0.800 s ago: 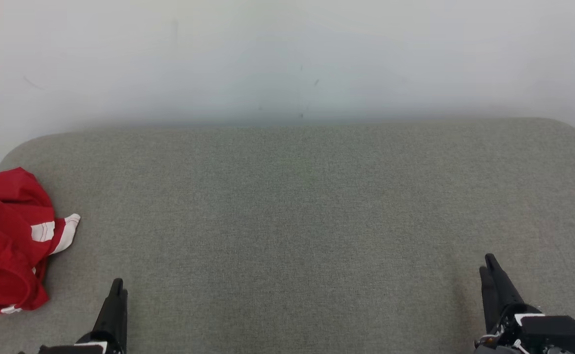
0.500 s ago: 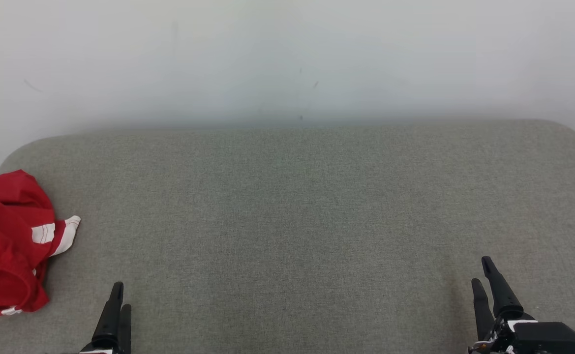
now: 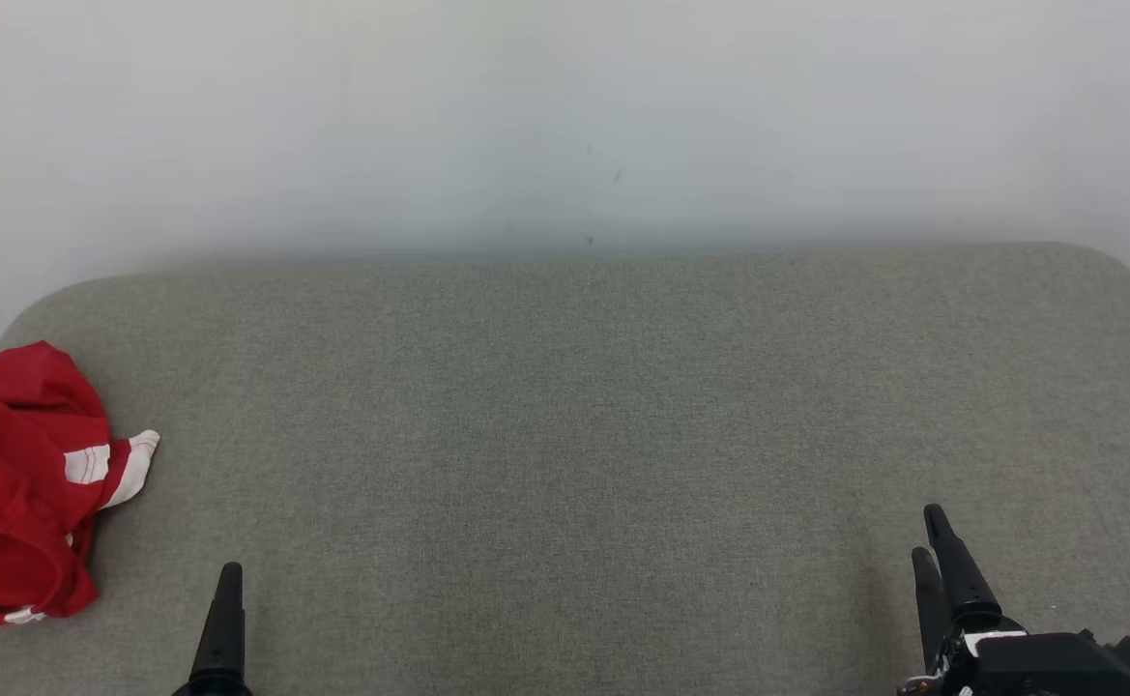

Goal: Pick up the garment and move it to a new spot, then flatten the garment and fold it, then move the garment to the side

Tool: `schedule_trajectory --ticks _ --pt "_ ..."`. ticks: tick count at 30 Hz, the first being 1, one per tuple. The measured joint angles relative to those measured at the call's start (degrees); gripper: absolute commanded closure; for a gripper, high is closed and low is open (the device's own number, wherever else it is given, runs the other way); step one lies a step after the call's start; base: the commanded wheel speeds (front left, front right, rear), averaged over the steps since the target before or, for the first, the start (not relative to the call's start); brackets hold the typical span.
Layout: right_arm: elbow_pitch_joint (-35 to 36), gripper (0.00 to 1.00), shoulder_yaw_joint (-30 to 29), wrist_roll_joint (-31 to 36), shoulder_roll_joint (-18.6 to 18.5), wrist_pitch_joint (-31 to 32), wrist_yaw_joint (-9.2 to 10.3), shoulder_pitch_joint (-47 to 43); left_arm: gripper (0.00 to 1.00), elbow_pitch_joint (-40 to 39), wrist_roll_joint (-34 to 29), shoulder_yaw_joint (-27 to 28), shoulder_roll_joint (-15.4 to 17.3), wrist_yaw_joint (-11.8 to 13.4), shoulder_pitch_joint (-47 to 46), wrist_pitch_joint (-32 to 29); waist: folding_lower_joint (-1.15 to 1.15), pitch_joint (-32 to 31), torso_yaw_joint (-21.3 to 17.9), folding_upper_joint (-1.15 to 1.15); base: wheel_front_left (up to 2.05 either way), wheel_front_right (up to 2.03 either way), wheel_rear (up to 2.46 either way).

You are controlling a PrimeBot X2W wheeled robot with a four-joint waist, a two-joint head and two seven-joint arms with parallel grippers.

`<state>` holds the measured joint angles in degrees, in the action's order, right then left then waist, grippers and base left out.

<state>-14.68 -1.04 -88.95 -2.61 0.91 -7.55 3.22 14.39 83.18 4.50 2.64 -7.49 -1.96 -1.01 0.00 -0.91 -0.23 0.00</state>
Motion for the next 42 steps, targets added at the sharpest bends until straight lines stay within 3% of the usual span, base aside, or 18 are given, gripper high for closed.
schedule_trajectory --ticks 10,42 --pt "-0.5 0.0 1.5 7.5 -0.2 -2.3 0.0 0.0 0.0 -1.0 -10.2 -0.7 0.0 0.4 0.9 2.3 0.0 -0.5 0.0 0.0 0.0 0.0 0.0" --pt "-5.3 0.0 3.5 46.2 -0.2 -8.1 0.0 1.3 0.0 -4.4 -47.5 -4.3 0.1 3.5 3.2 8.1 0.0 -1.6 0.2 0.0 0.0 0.0 0.0"
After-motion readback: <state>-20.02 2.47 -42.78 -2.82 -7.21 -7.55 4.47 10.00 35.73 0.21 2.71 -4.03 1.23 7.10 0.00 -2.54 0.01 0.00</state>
